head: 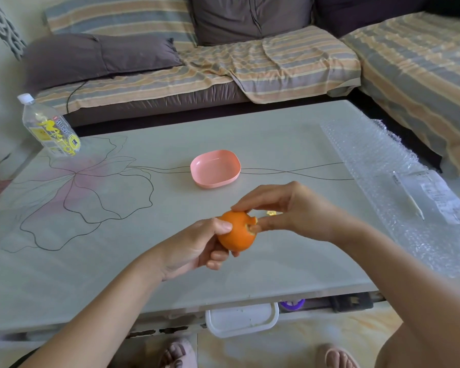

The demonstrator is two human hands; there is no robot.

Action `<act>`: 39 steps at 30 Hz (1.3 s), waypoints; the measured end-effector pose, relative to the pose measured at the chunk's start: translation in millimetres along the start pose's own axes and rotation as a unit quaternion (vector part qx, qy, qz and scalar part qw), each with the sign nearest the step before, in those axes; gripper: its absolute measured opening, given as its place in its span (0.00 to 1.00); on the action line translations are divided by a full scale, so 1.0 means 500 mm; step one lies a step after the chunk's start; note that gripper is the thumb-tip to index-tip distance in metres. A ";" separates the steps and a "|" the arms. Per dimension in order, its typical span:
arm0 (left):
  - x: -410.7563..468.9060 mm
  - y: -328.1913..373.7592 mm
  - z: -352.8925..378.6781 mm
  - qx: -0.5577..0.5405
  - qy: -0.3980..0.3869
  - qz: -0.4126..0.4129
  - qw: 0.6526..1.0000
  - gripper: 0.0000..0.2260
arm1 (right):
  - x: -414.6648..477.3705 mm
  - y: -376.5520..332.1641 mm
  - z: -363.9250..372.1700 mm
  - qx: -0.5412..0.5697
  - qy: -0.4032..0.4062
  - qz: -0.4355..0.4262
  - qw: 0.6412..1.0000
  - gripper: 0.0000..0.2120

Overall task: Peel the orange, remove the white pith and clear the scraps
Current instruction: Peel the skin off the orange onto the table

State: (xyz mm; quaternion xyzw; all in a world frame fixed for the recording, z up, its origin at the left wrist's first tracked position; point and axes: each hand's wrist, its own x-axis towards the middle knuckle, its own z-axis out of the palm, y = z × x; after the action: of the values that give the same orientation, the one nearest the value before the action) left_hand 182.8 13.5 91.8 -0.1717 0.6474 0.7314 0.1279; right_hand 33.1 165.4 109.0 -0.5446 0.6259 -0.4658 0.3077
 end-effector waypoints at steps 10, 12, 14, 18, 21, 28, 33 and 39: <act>0.001 -0.007 0.037 -0.036 -0.019 -0.017 0.999 0.28 | -0.011 -0.003 0.045 -0.272 0.184 -0.118 0.937 0.10; 0.003 -0.008 0.043 -0.039 -0.019 -0.019 0.999 0.29 | -0.009 0.002 0.051 -0.310 0.187 -0.121 0.924 0.14; 0.005 -0.007 0.044 -0.030 -0.017 -0.015 0.999 0.29 | -0.007 0.001 0.055 -0.302 0.192 -0.101 0.928 0.13; 0.011 -0.008 0.040 -0.010 -0.004 0.000 1.000 0.27 | -0.005 -0.005 0.058 -0.212 0.199 -0.047 0.956 0.08; 0.016 -0.009 0.036 0.022 0.011 0.021 0.999 0.25 | -0.003 -0.008 0.059 -0.143 0.209 -0.010 0.967 0.07; 0.010 -0.010 0.037 0.053 0.006 0.077 0.996 0.24 | 0.006 -0.001 0.051 0.064 0.207 0.067 0.974 0.12; 0.002 -0.015 0.033 0.048 -0.008 0.105 0.993 0.25 | 0.016 0.044 0.011 -0.069 0.317 0.127 0.938 0.08; -0.002 -0.021 0.020 0.033 0.027 0.088 0.995 0.29 | 0.027 0.105 -0.008 -0.216 0.262 0.196 0.920 0.08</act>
State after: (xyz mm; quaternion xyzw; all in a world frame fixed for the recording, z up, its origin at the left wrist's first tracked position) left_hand 187.3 24.8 83.8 -0.1292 0.6873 0.7129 0.0507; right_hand 6.0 152.0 63.8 -0.3225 0.8639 -0.3757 0.0927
